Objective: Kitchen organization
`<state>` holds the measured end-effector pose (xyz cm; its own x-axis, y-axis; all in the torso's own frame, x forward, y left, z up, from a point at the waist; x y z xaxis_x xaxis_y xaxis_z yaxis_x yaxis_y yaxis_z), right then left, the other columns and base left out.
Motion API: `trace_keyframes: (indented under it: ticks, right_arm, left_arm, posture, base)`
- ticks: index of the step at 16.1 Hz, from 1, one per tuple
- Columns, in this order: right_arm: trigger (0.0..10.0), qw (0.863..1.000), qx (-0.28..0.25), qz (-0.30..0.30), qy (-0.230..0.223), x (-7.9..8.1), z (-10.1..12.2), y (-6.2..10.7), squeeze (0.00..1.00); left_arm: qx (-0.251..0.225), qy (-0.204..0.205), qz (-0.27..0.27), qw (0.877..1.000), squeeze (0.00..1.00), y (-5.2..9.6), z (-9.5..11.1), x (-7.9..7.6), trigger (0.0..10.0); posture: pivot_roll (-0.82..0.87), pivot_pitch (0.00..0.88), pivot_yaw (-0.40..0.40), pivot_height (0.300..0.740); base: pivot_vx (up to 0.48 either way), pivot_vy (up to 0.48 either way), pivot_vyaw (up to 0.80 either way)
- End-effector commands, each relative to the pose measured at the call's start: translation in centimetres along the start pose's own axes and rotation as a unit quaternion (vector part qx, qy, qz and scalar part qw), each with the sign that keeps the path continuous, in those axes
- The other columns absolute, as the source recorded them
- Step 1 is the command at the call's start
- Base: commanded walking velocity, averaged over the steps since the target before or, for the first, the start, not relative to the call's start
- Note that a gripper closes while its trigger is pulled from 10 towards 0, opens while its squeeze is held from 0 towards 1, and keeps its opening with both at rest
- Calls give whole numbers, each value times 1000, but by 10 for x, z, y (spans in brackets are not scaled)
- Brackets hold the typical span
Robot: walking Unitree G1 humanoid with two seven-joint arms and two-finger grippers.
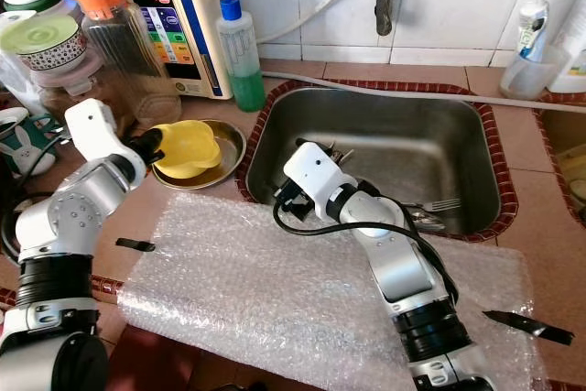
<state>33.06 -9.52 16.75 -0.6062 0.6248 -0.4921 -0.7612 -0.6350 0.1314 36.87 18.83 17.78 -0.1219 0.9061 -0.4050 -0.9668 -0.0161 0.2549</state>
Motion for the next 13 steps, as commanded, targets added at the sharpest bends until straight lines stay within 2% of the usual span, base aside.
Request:
trace_keyframes:
  ticks: [1,4,8,10,11,13]
  right_arm:
    - [10000,1000,-9,14,3,5,5,-3,0]
    - [10000,1000,-12,14,2,5,6,-3,0]
    - [10000,1000,-13,14,4,4,7,-3,0]
    - [10000,1000,-13,15,4,5,7,-3,0]
    - [10000,1000,-13,15,4,5,7,-3,0]
    - [10000,1000,-13,15,3,5,7,-2,0]
  left_arm:
    - [1,-11,4,1000,0,1,1,5,10000]
    - [29,-8,-1,1000,0,1,-13,7,10000]
    - [39,-11,-23,999,0,0,-20,-2,10000]
    - [48,-18,-35,998,0,-1,-24,-5,1961]
    - [51,-17,-41,998,0,-1,-26,-7,0]
    - [51,-16,-45,998,0,-1,-27,-9,0]
  posture:
    - [-205,97,159,740]
    - [-205,95,158,740]
    - [-208,96,160,740]
    - [-211,97,163,740]
    - [-213,97,164,740]
    - [-217,95,166,740]
  base:
    - [0,0,0]
    - [0,0,0]
    - [0,0,0]
    - [0,0,0]
    - [0,0,0]
    - [0,0,0]
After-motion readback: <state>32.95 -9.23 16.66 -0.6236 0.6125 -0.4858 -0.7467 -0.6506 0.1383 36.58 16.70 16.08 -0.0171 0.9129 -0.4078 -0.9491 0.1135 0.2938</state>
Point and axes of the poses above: a point about 5 cm out from each wrist's last joint towards the gripper, its own y axis pointing back from the gripper into the wrist, its own z axis along the axis of the wrist's last joint, x = y × z, the point moved 1 cm from there along -y, pointing out of the wrist towards the gripper
